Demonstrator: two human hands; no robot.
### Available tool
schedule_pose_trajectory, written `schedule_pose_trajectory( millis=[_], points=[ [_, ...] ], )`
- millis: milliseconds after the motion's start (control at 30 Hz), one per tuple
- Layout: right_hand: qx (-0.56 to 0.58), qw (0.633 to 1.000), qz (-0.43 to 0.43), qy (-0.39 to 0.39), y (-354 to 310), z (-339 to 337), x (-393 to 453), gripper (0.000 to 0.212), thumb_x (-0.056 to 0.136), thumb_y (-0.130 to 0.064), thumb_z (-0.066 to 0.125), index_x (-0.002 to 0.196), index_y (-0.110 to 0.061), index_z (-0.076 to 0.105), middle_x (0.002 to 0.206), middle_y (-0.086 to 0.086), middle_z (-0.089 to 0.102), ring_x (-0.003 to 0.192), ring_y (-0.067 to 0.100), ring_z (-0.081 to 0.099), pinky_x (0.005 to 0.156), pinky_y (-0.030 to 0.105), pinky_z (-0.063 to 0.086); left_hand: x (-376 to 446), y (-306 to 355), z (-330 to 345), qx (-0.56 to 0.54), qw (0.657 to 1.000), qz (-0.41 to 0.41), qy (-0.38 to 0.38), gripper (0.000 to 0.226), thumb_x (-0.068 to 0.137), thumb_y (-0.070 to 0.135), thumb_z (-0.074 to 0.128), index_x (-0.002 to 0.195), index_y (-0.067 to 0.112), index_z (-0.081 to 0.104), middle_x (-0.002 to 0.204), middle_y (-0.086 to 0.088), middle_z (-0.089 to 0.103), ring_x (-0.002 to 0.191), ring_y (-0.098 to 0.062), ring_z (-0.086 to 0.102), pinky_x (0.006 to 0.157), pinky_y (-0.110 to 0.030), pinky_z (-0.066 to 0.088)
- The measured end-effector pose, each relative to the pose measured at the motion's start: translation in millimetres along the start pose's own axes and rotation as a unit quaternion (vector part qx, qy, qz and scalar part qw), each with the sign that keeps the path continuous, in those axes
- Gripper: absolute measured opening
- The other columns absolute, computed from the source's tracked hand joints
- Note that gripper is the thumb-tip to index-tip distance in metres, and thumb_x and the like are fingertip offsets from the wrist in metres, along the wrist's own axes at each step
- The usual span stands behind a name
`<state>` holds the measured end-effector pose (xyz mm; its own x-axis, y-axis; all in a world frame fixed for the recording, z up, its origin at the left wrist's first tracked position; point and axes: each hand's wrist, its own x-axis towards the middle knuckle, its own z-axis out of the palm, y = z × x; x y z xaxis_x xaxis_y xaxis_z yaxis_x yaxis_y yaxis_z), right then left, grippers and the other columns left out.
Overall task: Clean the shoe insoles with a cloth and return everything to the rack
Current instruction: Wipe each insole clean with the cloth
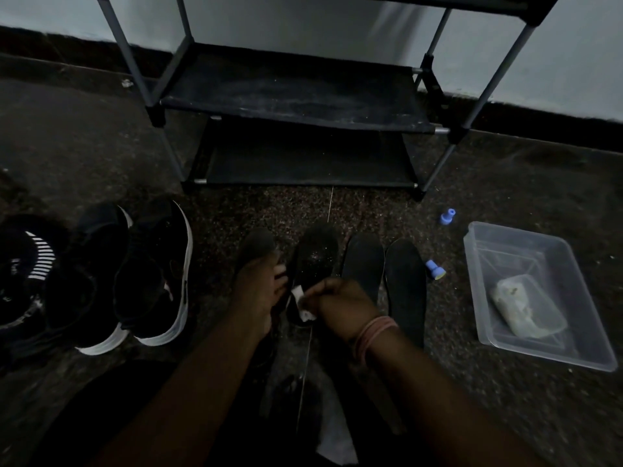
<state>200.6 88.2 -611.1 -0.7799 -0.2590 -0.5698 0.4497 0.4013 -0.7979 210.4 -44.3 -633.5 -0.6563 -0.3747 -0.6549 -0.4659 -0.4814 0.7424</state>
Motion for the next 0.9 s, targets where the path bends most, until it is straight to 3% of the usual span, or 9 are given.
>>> schedule_pose_trajectory(
  millis=[100, 233, 300, 400, 533, 633, 733, 833, 900],
  points=[
    [0.19, 0.973, 0.052, -0.119, -20, -7, -9, 0.035, 0.085, 0.008, 0.051, 0.065, -0.012, 0.07, 0.062, 0.003, 0.063, 0.055, 0.012, 0.057, 0.05, 0.019, 0.045, -5, 10, 0, -0.158, 0.966, -0.152, -0.135, 0.057, 0.098, 0.058, 0.044, 0.109, 0.01, 0.072, 0.105, -0.017, 0.074, 0.096, -0.032, 0.068, 0.08, -0.043, 0.048],
    [0.361, 0.899, 0.104, -0.224, -34, -18, -12, 0.019, 0.082, -0.001, 0.04, 0.085, -0.013, 0.055, 0.075, 0.005, 0.049, 0.058, 0.013, 0.042, 0.045, 0.02, 0.038, 14, 5, 3, -0.24, 0.953, -0.153, -0.104, 0.07, 0.092, 0.066, 0.049, 0.096, -0.001, 0.069, 0.083, -0.022, 0.075, 0.068, -0.031, 0.074, 0.078, -0.043, 0.057],
    [0.376, 0.892, 0.12, -0.221, -30, -16, -8, 0.019, 0.082, -0.003, 0.04, 0.08, -0.013, 0.056, 0.076, 0.006, 0.048, 0.059, 0.015, 0.042, 0.045, 0.022, 0.04, 21, 11, 5, -0.204, 0.96, -0.145, -0.122, 0.075, 0.087, 0.072, 0.054, 0.119, 0.005, 0.065, 0.105, -0.024, 0.074, 0.092, -0.034, 0.074, 0.088, -0.045, 0.058],
    [0.239, 0.947, 0.149, -0.158, -17, -3, -1, 0.022, 0.093, -0.012, 0.044, 0.079, -0.021, 0.059, 0.069, 0.001, 0.05, 0.057, 0.013, 0.046, 0.052, 0.022, 0.043, 23, 13, 14, -0.06, 0.987, -0.087, -0.121, 0.078, 0.081, 0.078, 0.057, 0.133, 0.02, 0.061, 0.12, -0.017, 0.071, 0.106, -0.032, 0.067, 0.094, -0.05, 0.056],
    [-0.063, 0.997, 0.03, -0.013, -11, -10, 5, 0.03, 0.099, -0.026, 0.051, 0.073, -0.018, 0.064, 0.059, -0.007, 0.057, 0.055, 0.007, 0.053, 0.054, 0.019, 0.04, 19, 7, 22, -0.013, 0.993, -0.05, -0.108, 0.06, 0.091, 0.062, 0.058, 0.132, 0.018, 0.059, 0.116, -0.018, 0.069, 0.085, -0.027, 0.071, 0.066, -0.036, 0.06],
    [-0.106, 0.983, -0.099, 0.111, -5, -22, 9, 0.034, 0.092, -0.046, 0.06, 0.075, -0.017, 0.068, 0.065, -0.006, 0.069, 0.062, 0.0, 0.064, 0.067, 0.02, 0.053, 18, 14, 18, -0.059, 0.977, -0.116, -0.171, 0.057, 0.095, 0.056, 0.05, 0.12, 0.01, 0.071, 0.103, -0.019, 0.075, 0.08, -0.03, 0.075, 0.072, -0.035, 0.056],
    [-0.111, 0.968, -0.21, 0.074, -2, -16, 9, 0.011, 0.09, -0.028, 0.068, 0.085, -0.018, 0.069, 0.086, -0.004, 0.074, 0.081, -0.002, 0.067, 0.078, 0.016, 0.052, 22, 16, 14, -0.106, 0.968, -0.134, -0.185, 0.06, 0.098, 0.054, 0.044, 0.107, 0.004, 0.076, 0.103, -0.021, 0.075, 0.084, -0.032, 0.075, 0.079, -0.038, 0.056],
    [-0.22, 0.92, -0.32, 0.057, 4, -4, 7, 0.013, 0.087, -0.011, 0.067, 0.094, -0.021, 0.072, 0.099, -0.006, 0.071, 0.094, 0.003, 0.064, 0.087, 0.012, 0.045, 25, 13, 15, -0.142, 0.959, -0.154, -0.189, 0.069, 0.096, 0.06, 0.043, 0.136, 0.006, 0.06, 0.131, -0.027, 0.063, 0.12, -0.041, 0.063, 0.108, -0.052, 0.045],
    [-0.249, 0.897, -0.353, 0.091, 7, -3, 9, 0.02, 0.085, -0.007, 0.066, 0.098, -0.022, 0.074, 0.102, -0.003, 0.07, 0.096, 0.009, 0.064, 0.089, 0.018, 0.047, 22, 10, 17, -0.161, 0.946, -0.175, -0.22, 0.069, 0.098, 0.059, 0.042, 0.141, 0.008, 0.057, 0.135, -0.027, 0.06, 0.126, -0.042, 0.058, 0.109, -0.052, 0.043]
  ],
)
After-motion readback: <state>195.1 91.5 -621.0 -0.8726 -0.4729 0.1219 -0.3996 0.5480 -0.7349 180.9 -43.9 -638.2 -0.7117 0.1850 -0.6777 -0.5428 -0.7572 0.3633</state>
